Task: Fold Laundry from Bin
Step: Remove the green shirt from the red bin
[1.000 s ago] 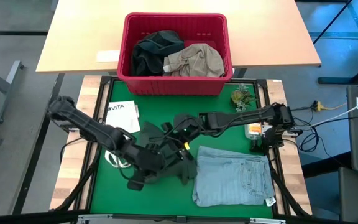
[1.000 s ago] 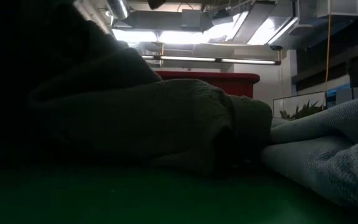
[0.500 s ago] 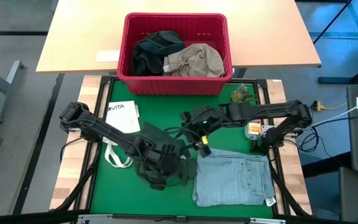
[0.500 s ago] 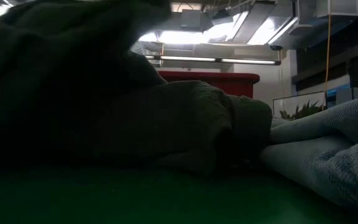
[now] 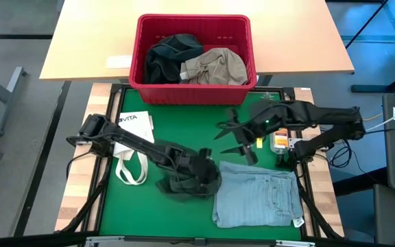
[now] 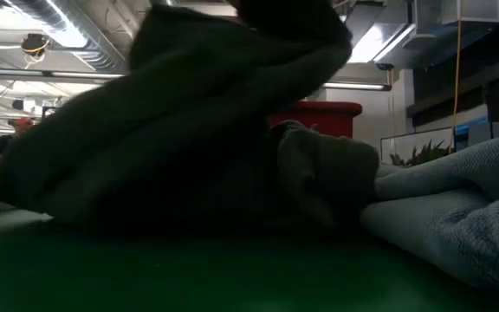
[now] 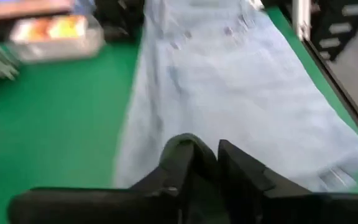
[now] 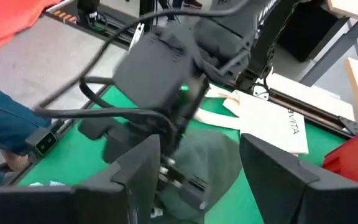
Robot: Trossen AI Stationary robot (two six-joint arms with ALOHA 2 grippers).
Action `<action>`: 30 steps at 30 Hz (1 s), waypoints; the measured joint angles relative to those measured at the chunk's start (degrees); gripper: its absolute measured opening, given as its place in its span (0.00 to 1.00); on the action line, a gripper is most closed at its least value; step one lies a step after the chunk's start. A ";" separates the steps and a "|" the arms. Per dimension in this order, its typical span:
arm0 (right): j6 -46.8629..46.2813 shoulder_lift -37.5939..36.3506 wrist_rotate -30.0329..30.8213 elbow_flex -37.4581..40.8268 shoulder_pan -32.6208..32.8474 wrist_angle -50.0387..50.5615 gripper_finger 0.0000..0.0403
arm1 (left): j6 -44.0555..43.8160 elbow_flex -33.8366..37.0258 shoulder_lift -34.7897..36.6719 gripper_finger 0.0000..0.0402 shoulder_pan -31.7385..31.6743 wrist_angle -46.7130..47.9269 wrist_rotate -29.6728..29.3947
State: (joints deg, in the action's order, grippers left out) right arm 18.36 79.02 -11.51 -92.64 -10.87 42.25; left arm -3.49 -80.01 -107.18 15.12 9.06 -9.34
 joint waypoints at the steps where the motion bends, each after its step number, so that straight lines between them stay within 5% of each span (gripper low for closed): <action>1: -0.18 -0.36 -0.02 0.00 0.00 -0.10 0.55 | 0.67 0.00 -0.08 0.21 -0.77 -1.54 -0.11; 11: -0.51 -1.17 0.00 0.00 0.02 0.73 0.55 | -1.92 0.00 3.74 0.41 -5.59 -5.26 -0.34; 19: -0.55 -1.17 -0.02 0.02 0.02 3.71 0.55 | -1.79 -0.04 15.96 0.41 -4.43 11.93 2.19; 30: -0.55 -1.17 -0.04 0.02 0.02 5.15 0.55 | -36.44 -0.04 20.29 0.35 6.23 35.77 7.39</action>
State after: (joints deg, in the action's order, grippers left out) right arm 17.80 77.84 -11.55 -92.62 -10.85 47.40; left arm -39.93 -80.05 -86.90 21.35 44.83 -1.96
